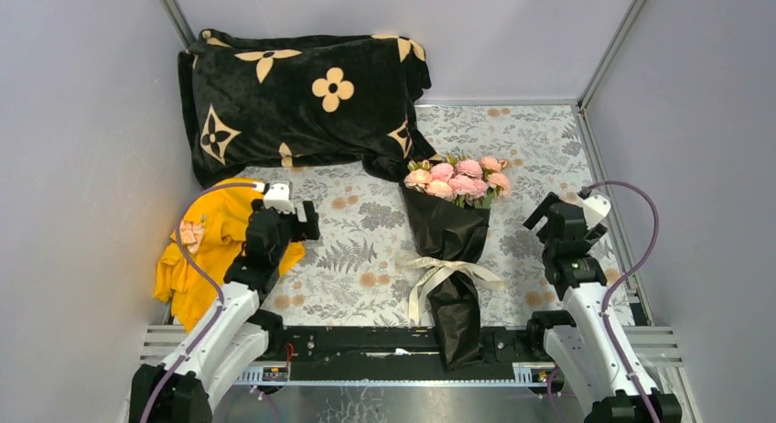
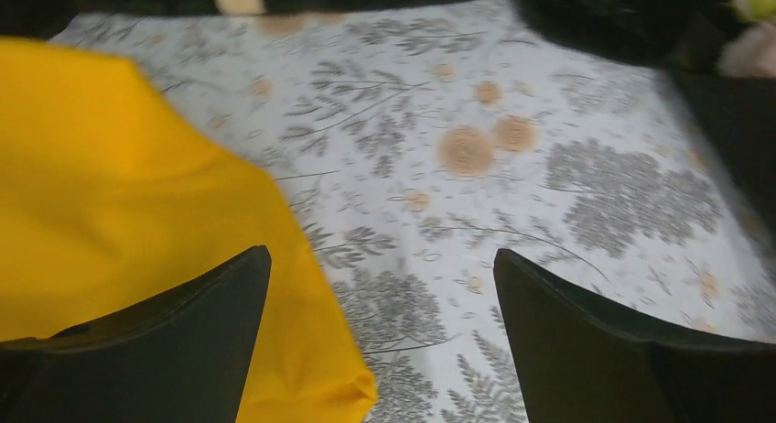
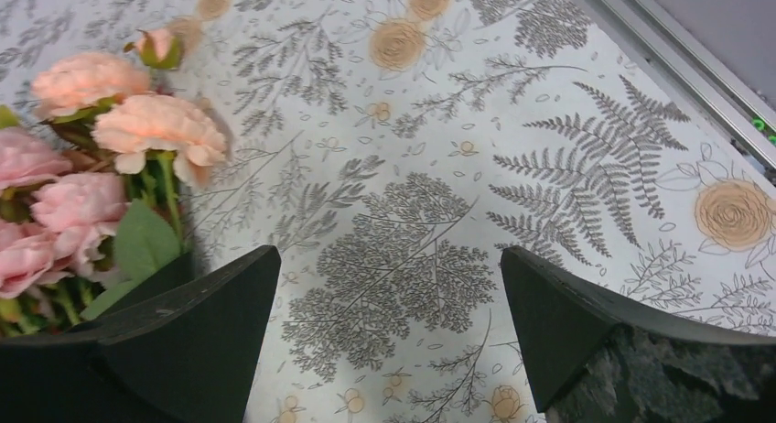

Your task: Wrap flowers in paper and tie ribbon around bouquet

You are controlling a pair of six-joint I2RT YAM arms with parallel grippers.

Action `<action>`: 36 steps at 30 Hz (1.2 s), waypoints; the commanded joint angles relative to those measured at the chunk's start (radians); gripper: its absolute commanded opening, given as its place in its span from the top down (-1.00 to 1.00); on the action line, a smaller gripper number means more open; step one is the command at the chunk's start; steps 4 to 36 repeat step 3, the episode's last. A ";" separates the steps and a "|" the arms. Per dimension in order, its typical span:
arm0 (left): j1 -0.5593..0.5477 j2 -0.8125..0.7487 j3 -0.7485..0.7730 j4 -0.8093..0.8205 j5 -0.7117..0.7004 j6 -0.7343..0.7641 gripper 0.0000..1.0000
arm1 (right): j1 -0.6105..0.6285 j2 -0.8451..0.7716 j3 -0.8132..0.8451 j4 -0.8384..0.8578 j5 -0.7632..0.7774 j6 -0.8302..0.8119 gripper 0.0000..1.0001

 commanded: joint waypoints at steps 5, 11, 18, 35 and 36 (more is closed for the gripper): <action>0.071 -0.012 -0.025 0.115 -0.081 -0.102 -0.97 | -0.004 -0.019 -0.037 0.114 0.099 0.046 -0.99; 0.071 -0.012 -0.025 0.115 -0.081 -0.102 -0.97 | -0.004 -0.019 -0.037 0.114 0.099 0.046 -0.99; 0.071 -0.012 -0.025 0.115 -0.081 -0.102 -0.97 | -0.004 -0.019 -0.037 0.114 0.099 0.046 -0.99; 0.071 -0.012 -0.025 0.115 -0.081 -0.102 -0.97 | -0.004 -0.019 -0.037 0.114 0.099 0.046 -0.99; 0.071 -0.012 -0.025 0.115 -0.081 -0.102 -0.97 | -0.004 -0.019 -0.037 0.114 0.099 0.046 -0.99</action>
